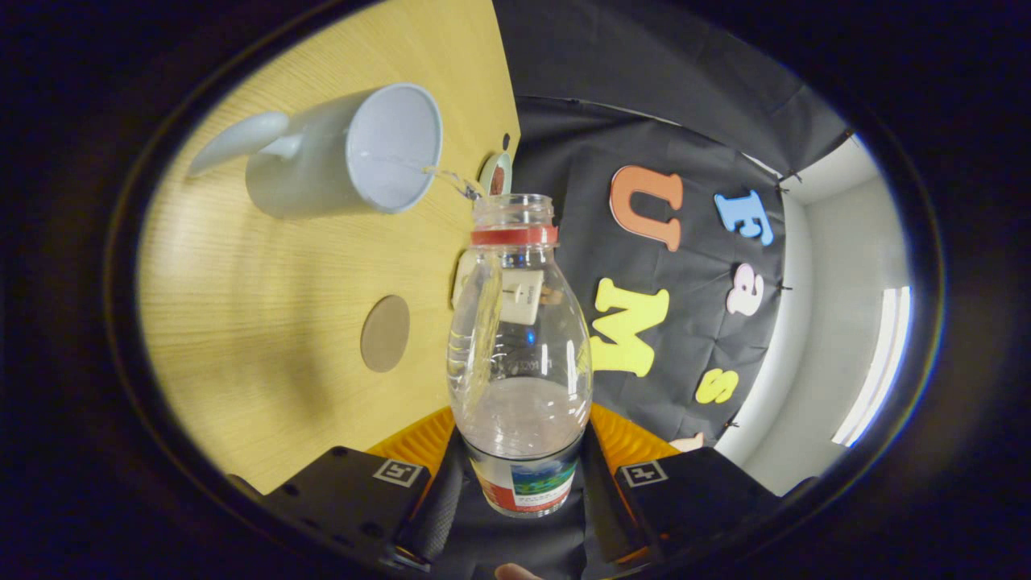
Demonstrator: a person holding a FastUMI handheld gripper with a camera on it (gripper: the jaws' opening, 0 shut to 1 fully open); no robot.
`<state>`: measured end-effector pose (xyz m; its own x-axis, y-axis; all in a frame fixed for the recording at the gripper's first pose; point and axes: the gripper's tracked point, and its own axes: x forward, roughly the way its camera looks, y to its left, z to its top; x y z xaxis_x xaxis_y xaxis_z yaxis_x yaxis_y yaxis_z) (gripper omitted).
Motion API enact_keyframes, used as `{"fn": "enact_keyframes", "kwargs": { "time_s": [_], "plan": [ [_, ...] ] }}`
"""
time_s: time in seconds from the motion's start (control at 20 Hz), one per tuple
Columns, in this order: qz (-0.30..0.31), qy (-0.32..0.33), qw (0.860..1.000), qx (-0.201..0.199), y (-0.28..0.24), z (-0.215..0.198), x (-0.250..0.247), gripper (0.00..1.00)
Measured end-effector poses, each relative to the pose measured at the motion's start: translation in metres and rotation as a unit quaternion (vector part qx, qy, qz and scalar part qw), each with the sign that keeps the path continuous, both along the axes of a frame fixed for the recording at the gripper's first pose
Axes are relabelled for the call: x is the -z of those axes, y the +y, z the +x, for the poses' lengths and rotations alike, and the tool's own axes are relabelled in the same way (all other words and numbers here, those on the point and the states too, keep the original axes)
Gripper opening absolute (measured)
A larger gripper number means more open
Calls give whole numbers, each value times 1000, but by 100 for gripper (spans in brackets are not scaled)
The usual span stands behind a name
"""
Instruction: Take the bottle from table, then pour the juice into the cup, finally place the bottle on the coaster
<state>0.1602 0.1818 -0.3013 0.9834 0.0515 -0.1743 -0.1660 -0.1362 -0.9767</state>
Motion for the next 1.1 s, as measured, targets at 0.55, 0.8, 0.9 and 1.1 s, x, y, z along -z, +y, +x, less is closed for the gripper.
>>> {"fn": "enact_keyframes", "kwargs": {
  "time_s": [0.55,0.8,0.9,1.1],
  "plan": [
    [-11,-17,1000,-8,0,5,-6,74],
    [-17,-23,1000,-13,4,6,-12,74],
    [-19,-24,999,-14,5,11,-14,74],
    [-34,-27,999,-19,6,14,-18,74]
  ]
}}
